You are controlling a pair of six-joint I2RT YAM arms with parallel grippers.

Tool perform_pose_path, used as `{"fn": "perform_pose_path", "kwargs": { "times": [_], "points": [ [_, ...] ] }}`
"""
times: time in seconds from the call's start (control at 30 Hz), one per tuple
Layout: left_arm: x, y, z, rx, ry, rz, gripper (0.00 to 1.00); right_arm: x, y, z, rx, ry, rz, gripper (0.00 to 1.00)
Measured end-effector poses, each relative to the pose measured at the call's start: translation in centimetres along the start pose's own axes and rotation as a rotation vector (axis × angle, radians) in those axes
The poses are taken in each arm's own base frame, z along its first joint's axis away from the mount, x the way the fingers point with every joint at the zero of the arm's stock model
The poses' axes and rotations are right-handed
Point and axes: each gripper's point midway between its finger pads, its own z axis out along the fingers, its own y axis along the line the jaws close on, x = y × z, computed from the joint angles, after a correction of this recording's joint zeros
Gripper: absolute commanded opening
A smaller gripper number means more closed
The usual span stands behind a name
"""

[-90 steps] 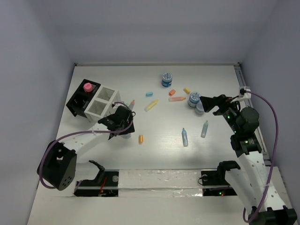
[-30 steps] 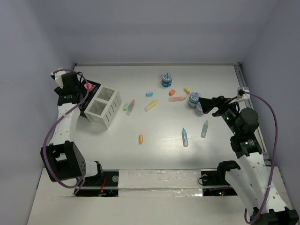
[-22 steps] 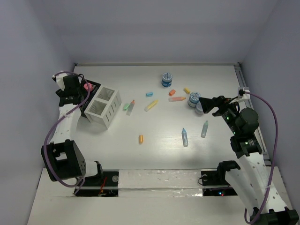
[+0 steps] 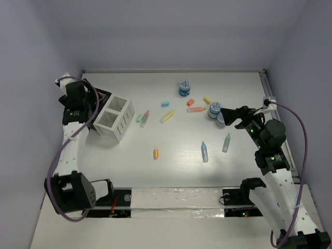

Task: Sort the stationery into containers
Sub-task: Pick up the stationery from the center of the board.

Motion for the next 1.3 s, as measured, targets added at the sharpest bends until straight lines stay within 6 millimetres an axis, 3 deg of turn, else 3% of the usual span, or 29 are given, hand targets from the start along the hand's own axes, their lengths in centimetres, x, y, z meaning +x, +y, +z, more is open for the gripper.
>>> {"fn": "perform_pose_path", "kwargs": {
  "times": [0.07,0.2,0.3,0.37,0.47,0.6,0.7,0.83,0.9,1.13,1.3],
  "points": [
    [-1.1,-2.1,-2.0,0.072,-0.042,0.001,0.8,0.0,-0.1,0.1,0.007,0.0,0.0,1.0],
    [-2.0,-9.6,-7.7,0.314,-0.1,0.03,0.81,0.5,-1.1,0.6,0.049,0.027,0.002,1.0],
    [-0.5,-14.5,-11.3,0.48,-0.084,0.054,0.81,1.2,-2.1,1.3,0.097,0.065,0.005,1.0],
    [1.1,-16.6,-13.0,0.551,-0.053,0.071,0.81,1.9,-3.1,1.8,0.135,0.096,0.01,1.0],
    [4.8,-20.1,-15.5,0.662,0.009,0.108,0.82,3.3,-4.7,2.0,0.201,0.142,0.018,1.0],
    [12.5,-25.2,-18.5,0.789,0.134,0.216,0.83,3.5,-6.2,1.6,0.285,0.141,0.018,1.0],
    [19.6,-28.2,-19.8,0.831,0.235,0.336,0.83,2.1,-6.7,0.6,0.342,0.082,0.009,1.0],
    [27.0,-31.2,-20.6,0.85,0.324,0.462,0.83,-1.8,-6.2,-1.0,0.39,-0.045,-0.006,1.0],
    [29.4,-33.0,-21.0,0.864,0.341,0.497,0.83,-4.2,-5.6,-1.7,0.406,-0.115,-0.011,1.0],
    [34.8,-40.5,-21.5,0.92,0.338,0.534,0.84,-10.5,-2.4,-4.0,0.372,-0.269,-0.016,1.0],
    [38.7,-44.3,-20.8,0.943,0.356,0.554,0.83,-13.3,-0.3,-4.8,0.322,-0.321,-0.027,1.0]
  ]
}}
